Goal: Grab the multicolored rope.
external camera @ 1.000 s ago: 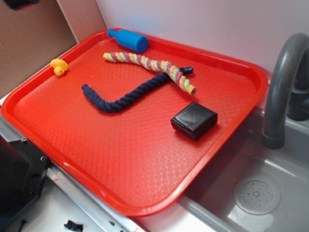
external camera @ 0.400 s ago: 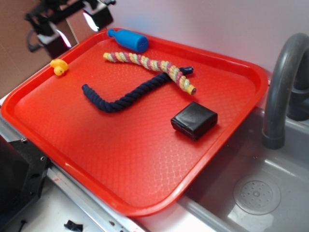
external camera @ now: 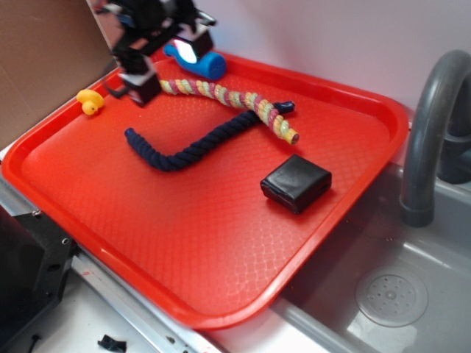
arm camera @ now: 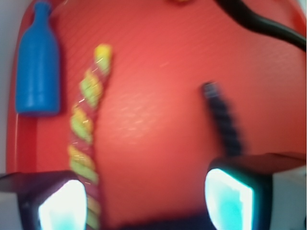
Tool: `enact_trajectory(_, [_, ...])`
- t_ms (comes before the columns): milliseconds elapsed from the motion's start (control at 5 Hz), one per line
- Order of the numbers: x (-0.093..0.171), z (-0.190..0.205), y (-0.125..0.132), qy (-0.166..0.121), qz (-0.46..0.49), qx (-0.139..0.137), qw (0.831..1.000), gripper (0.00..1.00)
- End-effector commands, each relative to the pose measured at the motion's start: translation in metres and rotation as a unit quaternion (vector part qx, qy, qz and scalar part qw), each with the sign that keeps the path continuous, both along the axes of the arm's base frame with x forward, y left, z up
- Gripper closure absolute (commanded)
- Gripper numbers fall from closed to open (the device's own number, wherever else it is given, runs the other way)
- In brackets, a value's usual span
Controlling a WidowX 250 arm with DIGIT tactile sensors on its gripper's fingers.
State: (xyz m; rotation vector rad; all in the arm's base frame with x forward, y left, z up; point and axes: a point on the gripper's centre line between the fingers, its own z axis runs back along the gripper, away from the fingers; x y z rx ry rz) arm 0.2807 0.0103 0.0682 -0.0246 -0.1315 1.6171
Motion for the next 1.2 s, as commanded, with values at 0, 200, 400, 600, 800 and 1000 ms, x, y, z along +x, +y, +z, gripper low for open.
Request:
enact_trajectory(0, [0.032, -0.012, 0.006, -0.020, -0.015, 0.001, 1.000, 0.00])
enact_trajectory(200, [0.032, -0.028, 0.005, 0.000, -0.024, -0.001, 1.000, 0.00])
enact_trajectory(400, [0.032, -0.040, 0.003, 0.013, -0.026, -0.011, 1.000, 0.00])
enact_trajectory(600, [0.034, -0.043, -0.001, 0.019, -0.030, -0.009, 0.999, 0.00])
enact_trajectory(800, [0.030, -0.046, -0.003, 0.021, -0.019, -0.004, 1.000, 1.00])
enact_trajectory(1000, [0.026, -0.047, -0.005, 0.029, -0.018, 0.000, 0.999, 1.00])
